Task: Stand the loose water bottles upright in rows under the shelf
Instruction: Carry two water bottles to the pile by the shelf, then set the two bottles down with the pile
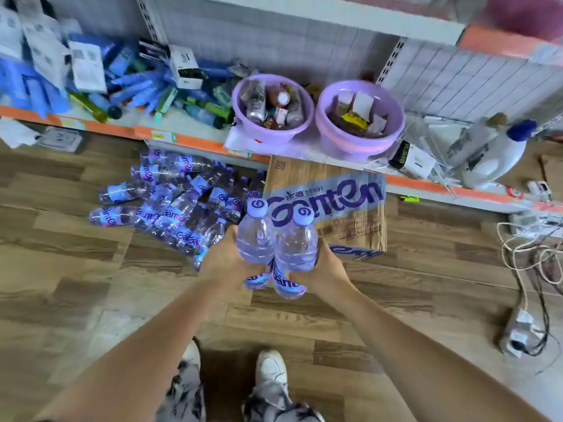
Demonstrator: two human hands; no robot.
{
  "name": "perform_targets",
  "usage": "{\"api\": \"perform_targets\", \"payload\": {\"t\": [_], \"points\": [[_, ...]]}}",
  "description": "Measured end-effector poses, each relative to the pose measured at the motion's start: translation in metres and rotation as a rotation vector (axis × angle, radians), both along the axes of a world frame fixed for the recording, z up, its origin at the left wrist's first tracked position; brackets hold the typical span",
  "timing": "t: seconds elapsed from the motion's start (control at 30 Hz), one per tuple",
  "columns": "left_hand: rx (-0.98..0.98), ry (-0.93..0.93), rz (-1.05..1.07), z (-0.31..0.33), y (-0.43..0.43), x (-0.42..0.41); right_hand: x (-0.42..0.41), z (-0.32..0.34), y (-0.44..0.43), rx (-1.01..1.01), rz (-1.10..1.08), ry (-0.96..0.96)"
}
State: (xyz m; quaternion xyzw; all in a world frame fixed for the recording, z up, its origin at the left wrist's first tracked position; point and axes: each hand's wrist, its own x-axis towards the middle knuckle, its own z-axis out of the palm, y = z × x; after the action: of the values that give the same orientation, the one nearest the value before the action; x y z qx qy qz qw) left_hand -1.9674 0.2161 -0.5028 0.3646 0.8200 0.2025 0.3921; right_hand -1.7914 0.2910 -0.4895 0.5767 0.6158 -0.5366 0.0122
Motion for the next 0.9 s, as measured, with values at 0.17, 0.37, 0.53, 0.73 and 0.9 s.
{"api": "perform_targets", "payload": {"t": [0.17, 0.37, 0.53, 0.73, 0.9], "points": [[0.032, -0.041, -0.037, -0.159, 0.018, -0.012, -0.015, -0.161, 0.004, -0.002, -0.149, -0.015], [0.127, 0.000, -0.111, -0.311, 0.047, -0.021, -0.021, -0.312, 0.020, 0.070, -0.245, 0.058], [0.179, -0.008, -0.096, -0.380, 0.068, -0.026, -0.021, -0.382, 0.041, 0.213, -0.203, 0.110], [0.212, -0.096, 0.022, -0.403, 0.073, -0.019, -0.022, -0.409, 0.053, 0.300, -0.065, 0.020], [0.159, -0.033, -0.057, -0.413, 0.077, -0.016, -0.018, -0.416, 0.060, 0.239, -0.111, 0.034]]}}
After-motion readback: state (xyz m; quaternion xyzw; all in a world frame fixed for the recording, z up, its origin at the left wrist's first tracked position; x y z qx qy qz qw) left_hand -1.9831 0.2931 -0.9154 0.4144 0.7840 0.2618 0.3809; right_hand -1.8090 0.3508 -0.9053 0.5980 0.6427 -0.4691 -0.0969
